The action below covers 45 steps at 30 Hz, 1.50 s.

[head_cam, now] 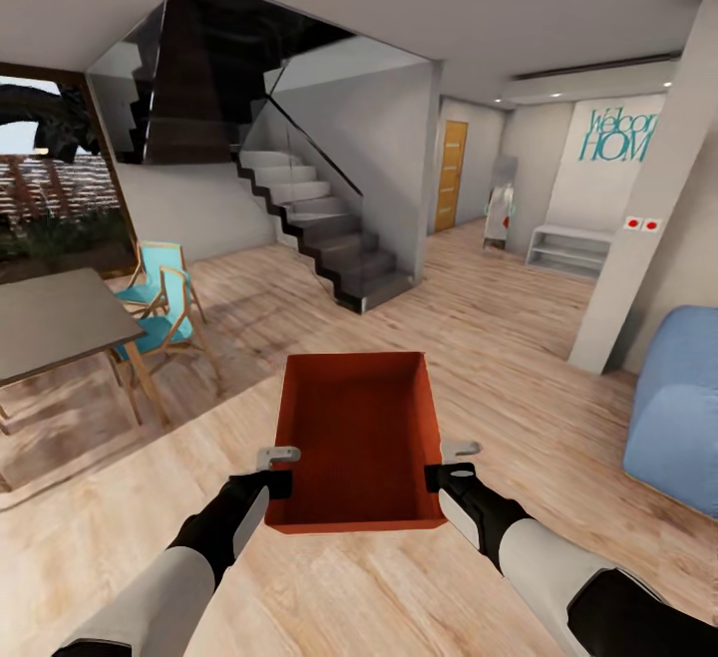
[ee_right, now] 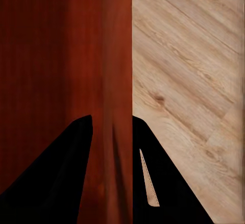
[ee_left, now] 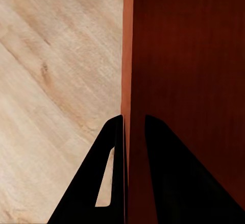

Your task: Move the two storage containers from the living room to the garage. In the garage, place one container on the floor and stack the other container on top of it (either order is fine).

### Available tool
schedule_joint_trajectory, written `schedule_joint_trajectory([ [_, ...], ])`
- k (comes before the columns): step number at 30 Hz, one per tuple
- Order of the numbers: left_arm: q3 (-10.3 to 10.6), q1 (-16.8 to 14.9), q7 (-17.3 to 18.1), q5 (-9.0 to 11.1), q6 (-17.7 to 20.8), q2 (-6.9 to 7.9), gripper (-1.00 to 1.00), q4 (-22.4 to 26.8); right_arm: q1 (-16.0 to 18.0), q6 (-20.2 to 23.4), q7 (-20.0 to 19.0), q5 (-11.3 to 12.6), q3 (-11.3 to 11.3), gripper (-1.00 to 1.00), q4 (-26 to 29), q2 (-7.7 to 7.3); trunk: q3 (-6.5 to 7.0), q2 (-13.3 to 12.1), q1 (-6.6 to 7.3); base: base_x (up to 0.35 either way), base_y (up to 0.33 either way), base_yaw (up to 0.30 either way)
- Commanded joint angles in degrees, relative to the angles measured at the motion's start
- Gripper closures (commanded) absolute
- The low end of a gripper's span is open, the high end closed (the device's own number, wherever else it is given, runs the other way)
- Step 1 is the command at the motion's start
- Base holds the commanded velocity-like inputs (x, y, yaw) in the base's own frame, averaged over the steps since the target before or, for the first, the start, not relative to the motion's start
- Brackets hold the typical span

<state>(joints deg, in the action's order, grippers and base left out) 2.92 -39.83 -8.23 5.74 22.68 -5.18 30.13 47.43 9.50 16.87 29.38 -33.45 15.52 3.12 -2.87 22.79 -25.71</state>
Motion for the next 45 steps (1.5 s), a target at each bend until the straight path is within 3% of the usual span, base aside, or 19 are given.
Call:
schedule_joint_trajectory([
  [1, -0.5, -0.1, -0.8, -1.5, 0.5, 0.08, 1.00, 0.3, 0.0, 0.4, 0.6, -0.1, -0.7, 1.00, -0.1, -0.05, -0.13, 0.1, -0.07, 0.323, 0.000, -0.242],
  [45, -0.5, -0.1, -0.8, -1.5, 0.5, 0.08, 1.00, 0.3, 0.0, 0.4, 0.6, -0.1, -0.7, 1.00, -0.1, -0.04, -0.13, 0.1, -0.07, 0.323, 0.000, -0.237],
])
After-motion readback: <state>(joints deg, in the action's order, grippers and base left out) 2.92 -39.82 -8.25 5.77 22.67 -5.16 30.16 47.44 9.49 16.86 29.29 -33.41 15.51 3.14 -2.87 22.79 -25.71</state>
